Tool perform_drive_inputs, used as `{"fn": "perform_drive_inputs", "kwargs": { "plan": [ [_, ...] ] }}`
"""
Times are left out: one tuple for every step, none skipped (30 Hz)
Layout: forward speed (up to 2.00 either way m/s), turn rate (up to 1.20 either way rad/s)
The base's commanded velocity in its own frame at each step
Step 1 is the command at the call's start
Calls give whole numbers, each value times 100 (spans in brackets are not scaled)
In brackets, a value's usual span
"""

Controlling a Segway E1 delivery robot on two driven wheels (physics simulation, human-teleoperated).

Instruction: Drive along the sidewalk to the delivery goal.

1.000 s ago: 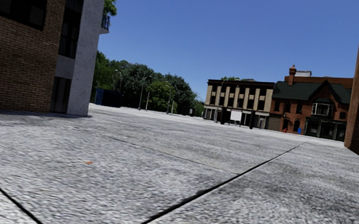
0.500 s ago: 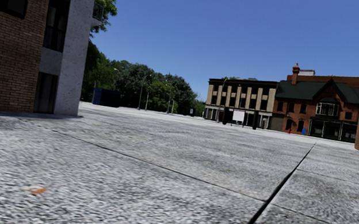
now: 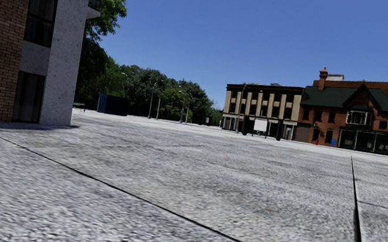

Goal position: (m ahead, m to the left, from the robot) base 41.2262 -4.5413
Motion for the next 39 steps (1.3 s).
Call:
{"fn": "perform_drive_inputs", "kwargs": {
  "plan": [
    [200,12],
    [200,12],
    [200,12],
    [200,12],
    [200,16],
    [200,16],
    [200,22],
    [200,24],
    [200,24],
    [200,24],
    [200,24],
    [200,24],
    [200,24],
    [200,24],
    [200,24],
    [200,25],
    [200,25],
    [200,25],
    [200,25],
    [200,25],
    [200,25],
    [200,25],
    [200,25],
    [200,25],
    [200,21],
    [200,18],
    [200,17],
    [200,17],
    [200,17],
    [200,17],
    [200,17],
    [200,17],
    [200,15],
    [200,13],
    [200,12],
    [200,12],
    [200,10],
    [200,7],
    [200,6]
  ]
}}
